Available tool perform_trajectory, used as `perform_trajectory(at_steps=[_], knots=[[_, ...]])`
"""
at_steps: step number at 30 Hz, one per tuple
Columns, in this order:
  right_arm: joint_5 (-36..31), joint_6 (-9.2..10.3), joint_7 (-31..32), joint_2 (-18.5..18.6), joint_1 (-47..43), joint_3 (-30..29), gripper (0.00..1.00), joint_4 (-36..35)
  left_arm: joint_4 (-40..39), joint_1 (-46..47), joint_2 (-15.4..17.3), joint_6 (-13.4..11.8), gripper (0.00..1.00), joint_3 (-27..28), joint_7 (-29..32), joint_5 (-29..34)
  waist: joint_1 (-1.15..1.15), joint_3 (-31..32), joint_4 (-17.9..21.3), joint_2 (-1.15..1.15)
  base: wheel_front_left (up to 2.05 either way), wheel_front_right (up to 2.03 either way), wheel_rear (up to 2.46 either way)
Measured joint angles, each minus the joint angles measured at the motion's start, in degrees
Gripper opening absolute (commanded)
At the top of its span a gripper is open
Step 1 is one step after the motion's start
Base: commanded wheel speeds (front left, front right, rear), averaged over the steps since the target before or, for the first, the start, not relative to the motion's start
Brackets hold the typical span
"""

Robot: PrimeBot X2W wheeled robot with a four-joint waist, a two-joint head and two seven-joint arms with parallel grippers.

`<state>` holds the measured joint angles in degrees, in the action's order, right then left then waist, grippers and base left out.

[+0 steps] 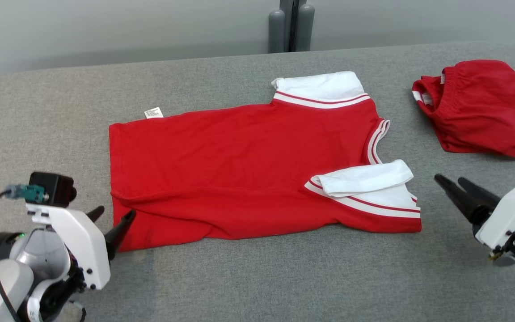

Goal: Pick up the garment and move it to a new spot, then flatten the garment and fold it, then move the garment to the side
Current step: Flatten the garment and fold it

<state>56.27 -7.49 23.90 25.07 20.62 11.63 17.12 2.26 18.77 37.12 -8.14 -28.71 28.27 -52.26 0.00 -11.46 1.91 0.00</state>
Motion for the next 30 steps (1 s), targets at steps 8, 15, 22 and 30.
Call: perform_trajectory(at_steps=[8,15,22,30], knots=[[0.8,0.00,0.8,-1.7,-3.4,1.5,1.00,1.0,-0.1,-4.7,-1.8,-1.9,1.00,-0.1,-3.2,-0.2,0.00,0.9,0.3,0.00,0.00,0.00,0.00],[-1.3,0.01,3.4,-3.6,-2.9,1.8,1.00,5.5,2.5,-4.5,-3.1,-2.5,1.00,-0.8,-3.3,-0.1,0.00,1.3,-0.2,0.00,0.00,0.00,0.00],[-2.9,0.00,6.5,-5.4,-1.2,2.2,1.00,8.0,7.9,-2.8,-5.3,-1.5,1.00,-1.8,-2.9,-0.7,0.00,1.1,-0.3,0.00,0.00,0.00,0.00],[-4.4,0.00,8.6,-6.6,-0.5,1.9,1.00,9.8,12.8,-1.5,-6.9,0.0,1.00,-3.0,-1.8,-1.2,0.00,0.4,-0.2,0.00,0.00,0.00,0.00]])
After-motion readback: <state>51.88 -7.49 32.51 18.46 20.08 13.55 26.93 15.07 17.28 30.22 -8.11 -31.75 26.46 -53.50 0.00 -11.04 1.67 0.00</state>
